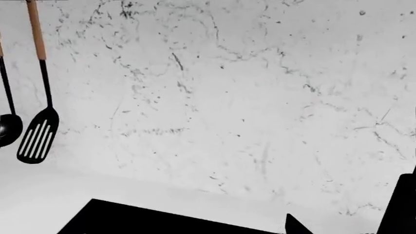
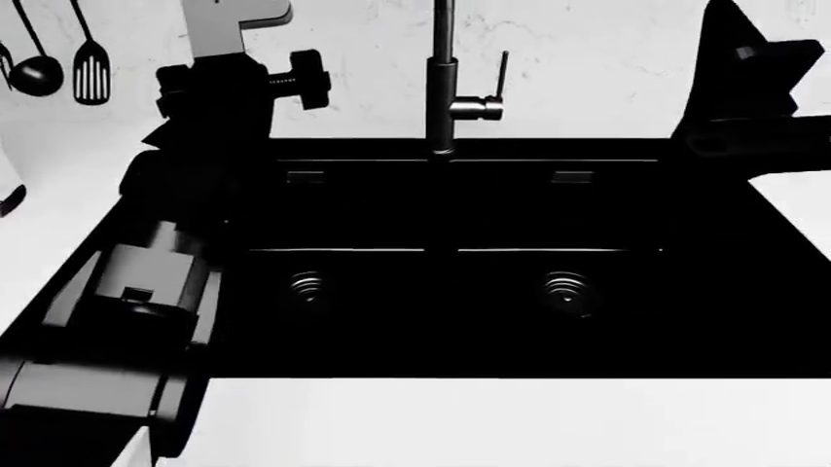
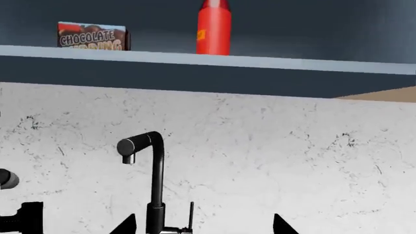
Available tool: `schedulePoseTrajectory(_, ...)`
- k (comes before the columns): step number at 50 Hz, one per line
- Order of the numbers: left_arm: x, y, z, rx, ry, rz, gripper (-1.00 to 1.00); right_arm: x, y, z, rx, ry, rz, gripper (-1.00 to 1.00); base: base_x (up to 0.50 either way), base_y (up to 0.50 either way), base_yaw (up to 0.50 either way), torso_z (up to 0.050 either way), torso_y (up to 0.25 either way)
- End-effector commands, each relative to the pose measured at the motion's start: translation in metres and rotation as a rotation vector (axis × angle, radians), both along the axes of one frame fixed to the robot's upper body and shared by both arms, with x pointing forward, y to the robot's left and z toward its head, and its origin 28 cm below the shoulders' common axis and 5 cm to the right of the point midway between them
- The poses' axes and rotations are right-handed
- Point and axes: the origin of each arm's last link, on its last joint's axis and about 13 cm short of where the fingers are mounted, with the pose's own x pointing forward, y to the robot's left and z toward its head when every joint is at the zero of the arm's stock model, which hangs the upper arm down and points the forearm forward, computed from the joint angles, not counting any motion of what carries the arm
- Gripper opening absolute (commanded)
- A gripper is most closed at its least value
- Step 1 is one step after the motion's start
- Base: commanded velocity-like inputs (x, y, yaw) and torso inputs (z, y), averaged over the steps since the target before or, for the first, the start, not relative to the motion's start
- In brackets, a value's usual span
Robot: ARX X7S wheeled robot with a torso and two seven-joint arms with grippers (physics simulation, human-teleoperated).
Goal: Pick the fish from the plate and place it on the cutting board. Then pick the condiment bottle from the cabinet and place it next to the cutting board.
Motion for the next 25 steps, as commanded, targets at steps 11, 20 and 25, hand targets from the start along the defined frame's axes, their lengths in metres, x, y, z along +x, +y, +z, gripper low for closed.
schedulePoseTrajectory(11,0.005,0.009,-0.005,-0.021,0.043,0.003,1.0,0.035,0.0,0.046,-0.077,0.106,-0.073,1.0,0.5,0.0,0.0,0.0,0.0)
schedulePoseTrajectory(20,0.005,0.008,-0.004,-0.02,0.034,-0.009,1.0,0.043,-0.001,0.04,-0.085,0.152,-0.069,1.0,0.5,0.0,0.0,0.0,0.001)
schedulePoseTrajectory(25,0.005,0.008,-0.004,-0.019,0.033,-0.01,1.0,0.044,-0.004,0.037,-0.077,0.163,-0.078,1.0,0.5,0.0,0.0,0.0,0.0)
